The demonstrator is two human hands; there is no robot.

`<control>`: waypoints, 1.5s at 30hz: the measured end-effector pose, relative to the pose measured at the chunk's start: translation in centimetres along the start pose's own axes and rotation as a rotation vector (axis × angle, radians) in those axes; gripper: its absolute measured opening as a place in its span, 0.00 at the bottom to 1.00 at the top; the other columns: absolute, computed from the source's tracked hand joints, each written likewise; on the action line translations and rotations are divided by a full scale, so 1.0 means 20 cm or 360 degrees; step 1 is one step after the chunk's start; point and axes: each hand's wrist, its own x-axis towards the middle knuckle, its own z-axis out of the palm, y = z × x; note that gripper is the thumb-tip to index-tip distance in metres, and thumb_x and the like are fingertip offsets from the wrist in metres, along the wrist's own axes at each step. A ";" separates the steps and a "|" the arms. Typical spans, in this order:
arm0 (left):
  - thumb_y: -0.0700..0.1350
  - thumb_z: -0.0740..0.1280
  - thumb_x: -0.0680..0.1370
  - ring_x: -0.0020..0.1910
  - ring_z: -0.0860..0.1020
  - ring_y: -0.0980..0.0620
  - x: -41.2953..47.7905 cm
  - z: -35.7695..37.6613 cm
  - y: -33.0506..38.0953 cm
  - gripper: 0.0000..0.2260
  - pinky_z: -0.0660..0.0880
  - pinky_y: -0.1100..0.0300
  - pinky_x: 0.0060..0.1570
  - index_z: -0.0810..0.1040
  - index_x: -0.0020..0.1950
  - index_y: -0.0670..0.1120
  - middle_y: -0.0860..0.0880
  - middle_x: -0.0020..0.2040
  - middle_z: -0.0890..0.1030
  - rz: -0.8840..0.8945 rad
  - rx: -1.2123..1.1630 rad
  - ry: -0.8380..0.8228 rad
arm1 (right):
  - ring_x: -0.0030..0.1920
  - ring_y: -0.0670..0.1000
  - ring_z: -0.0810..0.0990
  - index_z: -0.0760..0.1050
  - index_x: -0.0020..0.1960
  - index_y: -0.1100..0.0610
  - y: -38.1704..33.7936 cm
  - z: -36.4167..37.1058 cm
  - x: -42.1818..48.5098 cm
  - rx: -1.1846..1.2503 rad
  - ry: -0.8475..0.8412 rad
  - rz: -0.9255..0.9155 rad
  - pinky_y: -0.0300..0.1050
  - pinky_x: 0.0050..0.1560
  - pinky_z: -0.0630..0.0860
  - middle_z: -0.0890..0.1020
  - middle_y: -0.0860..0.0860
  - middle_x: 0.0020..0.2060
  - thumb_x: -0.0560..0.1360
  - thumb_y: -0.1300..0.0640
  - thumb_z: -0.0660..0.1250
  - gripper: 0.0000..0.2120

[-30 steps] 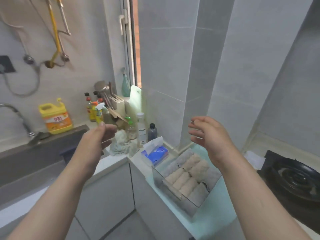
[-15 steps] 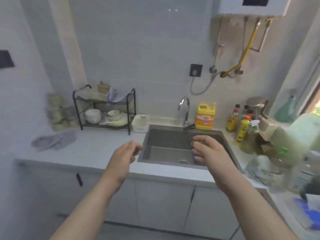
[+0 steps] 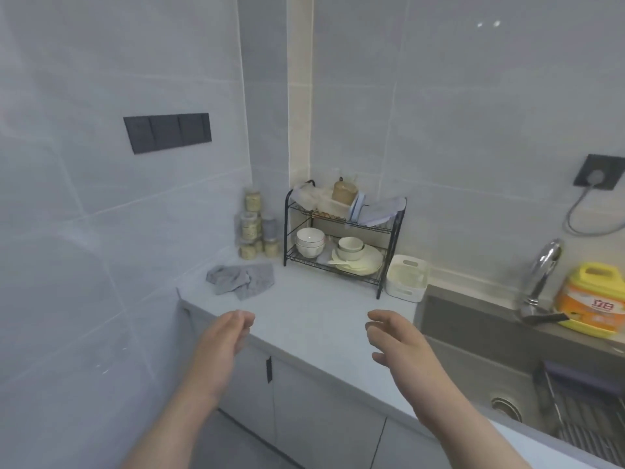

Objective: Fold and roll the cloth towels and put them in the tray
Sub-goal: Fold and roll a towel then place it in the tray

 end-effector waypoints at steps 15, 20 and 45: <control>0.66 0.59 0.55 0.58 0.75 0.46 0.97 0.10 -0.11 0.33 0.70 0.49 0.64 0.79 0.51 0.47 0.45 0.56 0.79 -0.0337 0.0189 0.0201 | 0.49 0.52 0.79 0.76 0.56 0.48 0.08 0.23 1.26 0.0044 -0.0301 0.0098 0.53 0.59 0.75 0.80 0.48 0.46 0.77 0.58 0.64 0.09; 0.66 0.60 0.55 0.53 0.76 0.45 1.27 -0.03 -0.18 0.33 0.71 0.49 0.60 0.79 0.50 0.45 0.40 0.57 0.79 -0.0400 0.0268 0.0275 | 0.47 0.51 0.78 0.75 0.58 0.49 0.05 0.45 1.53 0.0005 -0.0448 0.0140 0.51 0.58 0.76 0.79 0.48 0.45 0.75 0.55 0.65 0.11; 0.45 0.63 0.79 0.54 0.77 0.50 3.15 -0.32 -1.30 0.10 0.70 0.60 0.52 0.78 0.57 0.43 0.48 0.54 0.80 0.0078 0.1331 -0.0673 | 0.55 0.53 0.75 0.74 0.64 0.48 0.90 1.74 2.82 -0.0937 -0.0023 0.0459 0.45 0.58 0.75 0.73 0.51 0.57 0.76 0.54 0.59 0.17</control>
